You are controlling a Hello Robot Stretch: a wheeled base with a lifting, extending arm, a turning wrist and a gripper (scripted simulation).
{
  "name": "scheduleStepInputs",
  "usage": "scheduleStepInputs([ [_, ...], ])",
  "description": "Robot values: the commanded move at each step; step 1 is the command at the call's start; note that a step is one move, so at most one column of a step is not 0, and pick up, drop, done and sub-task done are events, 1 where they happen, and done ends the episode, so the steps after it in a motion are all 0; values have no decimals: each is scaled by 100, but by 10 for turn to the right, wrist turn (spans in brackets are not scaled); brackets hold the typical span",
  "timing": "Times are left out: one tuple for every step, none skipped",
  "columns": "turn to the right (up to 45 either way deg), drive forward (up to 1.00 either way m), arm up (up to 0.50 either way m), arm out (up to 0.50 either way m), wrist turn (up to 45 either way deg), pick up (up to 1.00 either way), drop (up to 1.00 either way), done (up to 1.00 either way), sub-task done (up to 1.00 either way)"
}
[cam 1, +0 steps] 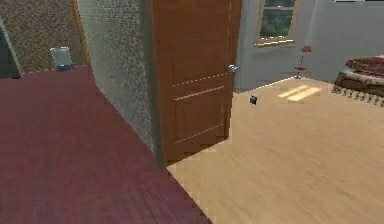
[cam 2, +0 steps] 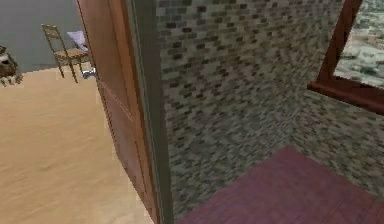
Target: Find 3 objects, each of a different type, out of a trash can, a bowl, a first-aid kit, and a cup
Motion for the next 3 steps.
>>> scheduleStepInputs([
  [0,10,0,0,0,0,0,0,0],
  [180,0,0,0,0,0,0,0,0],
  [0,40,0,0,0,0,0,0,0],
])
